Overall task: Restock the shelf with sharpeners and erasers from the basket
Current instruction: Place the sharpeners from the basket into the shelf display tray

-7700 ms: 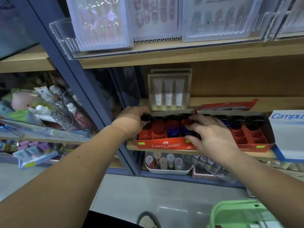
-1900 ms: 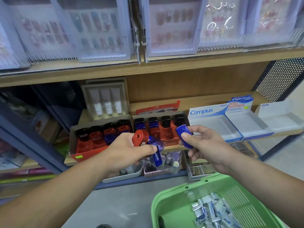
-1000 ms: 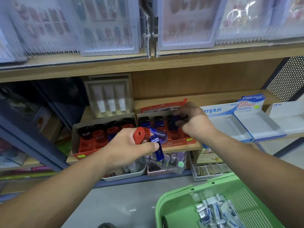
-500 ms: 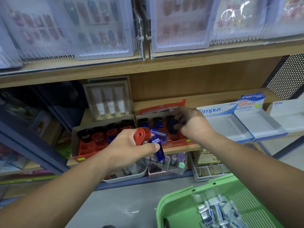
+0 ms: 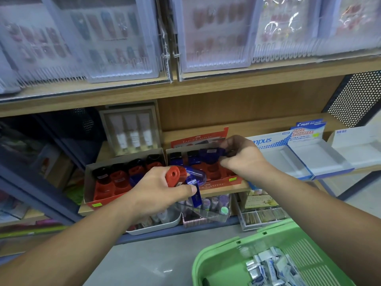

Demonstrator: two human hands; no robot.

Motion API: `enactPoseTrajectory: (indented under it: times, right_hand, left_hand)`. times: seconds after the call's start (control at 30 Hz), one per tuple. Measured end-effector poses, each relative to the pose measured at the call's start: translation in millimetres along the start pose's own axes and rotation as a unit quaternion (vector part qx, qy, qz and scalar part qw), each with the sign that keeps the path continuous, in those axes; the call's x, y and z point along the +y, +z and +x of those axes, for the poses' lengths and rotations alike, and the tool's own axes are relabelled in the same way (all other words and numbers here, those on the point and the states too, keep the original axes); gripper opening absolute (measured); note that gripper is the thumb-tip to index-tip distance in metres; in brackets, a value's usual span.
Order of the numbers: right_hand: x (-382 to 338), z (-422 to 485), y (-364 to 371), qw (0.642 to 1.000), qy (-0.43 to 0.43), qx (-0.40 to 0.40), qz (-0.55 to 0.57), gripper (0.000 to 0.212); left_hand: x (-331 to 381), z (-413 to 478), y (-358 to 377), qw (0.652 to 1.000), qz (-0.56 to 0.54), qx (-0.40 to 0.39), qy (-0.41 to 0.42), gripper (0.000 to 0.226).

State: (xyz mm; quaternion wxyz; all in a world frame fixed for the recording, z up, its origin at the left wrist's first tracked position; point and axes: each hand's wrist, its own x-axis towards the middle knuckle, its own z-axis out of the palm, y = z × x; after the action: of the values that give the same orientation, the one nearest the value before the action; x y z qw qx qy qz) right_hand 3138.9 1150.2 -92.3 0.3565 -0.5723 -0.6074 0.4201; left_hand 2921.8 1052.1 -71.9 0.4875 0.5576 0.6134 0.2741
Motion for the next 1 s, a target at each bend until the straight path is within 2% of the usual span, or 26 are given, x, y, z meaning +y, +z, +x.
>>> enactPoseTrajectory:
  times: [0.07,0.1,0.13,0.17,0.23,0.33,0.47,0.6,0.67,0.73,0.87,1.0]
  right_hand:
    - [2.4,-6.1,-3.0,0.983,0.088,-0.032,0.155,0.033]
    - [2.0,-9.5,-3.9,0.959,0.132,-0.065,0.241,0.038]
    - [1.9,-12.6,-4.8,0.937,0.159,-0.102,0.293,0.043]
    - [0.9,-15.7,-5.2,0.931,0.163,-0.135,0.298,0.047]
    - [-0.2,-19.7,-5.8,0.956,0.121,-0.190,0.187,0.047]
    - [-1.4,-19.7,-7.4,0.977,0.054,-0.203,0.023,0.042]
    - [-3.5,-15.3,-12.0,0.982,0.025,-0.185,-0.004,0.026]
    - [0.7,-4.1,-14.6,0.994,0.012,-0.109,0.016,0.023]
    - [4.1,0.2,-13.7,0.996,0.016,-0.078,0.035,0.025]
    - [9.5,5.0,-10.0,0.999,0.000,-0.049,0.006,0.030]
    - [22.4,15.6,-0.3,0.999,-0.040,-0.033,-0.013,0.051]
    - [29.5,23.6,3.0,0.992,-0.069,-0.030,-0.097,0.045]
  left_hand:
    - [-0.2,1.3,-0.1,1.000,0.003,-0.001,-0.002,0.020]
    - [0.0,1.6,-0.2,1.000,0.004,-0.004,-0.001,0.020]
    - [0.0,1.9,-0.1,1.000,0.002,-0.007,0.002,0.020]
    - [0.7,2.2,0.2,1.000,0.001,-0.012,0.007,0.021]
    - [2.1,3.2,0.1,1.000,0.004,-0.013,0.016,0.020]
    - [4.0,5.5,0.6,0.999,0.014,-0.026,0.029,0.020]
    - [4.6,5.5,5.8,0.998,0.019,-0.033,0.058,0.024]
    - [4.1,6.8,4.0,0.998,0.027,-0.026,0.052,0.022]
    - [2.1,8.4,1.1,0.999,0.032,-0.017,0.038,0.020]
    - [1.1,9.7,0.0,0.999,0.041,-0.004,0.026,0.019]
    - [2.8,10.3,2.1,0.999,0.040,0.000,0.009,0.016]
    - [4.5,13.2,3.5,0.999,0.047,-0.002,0.000,0.020]
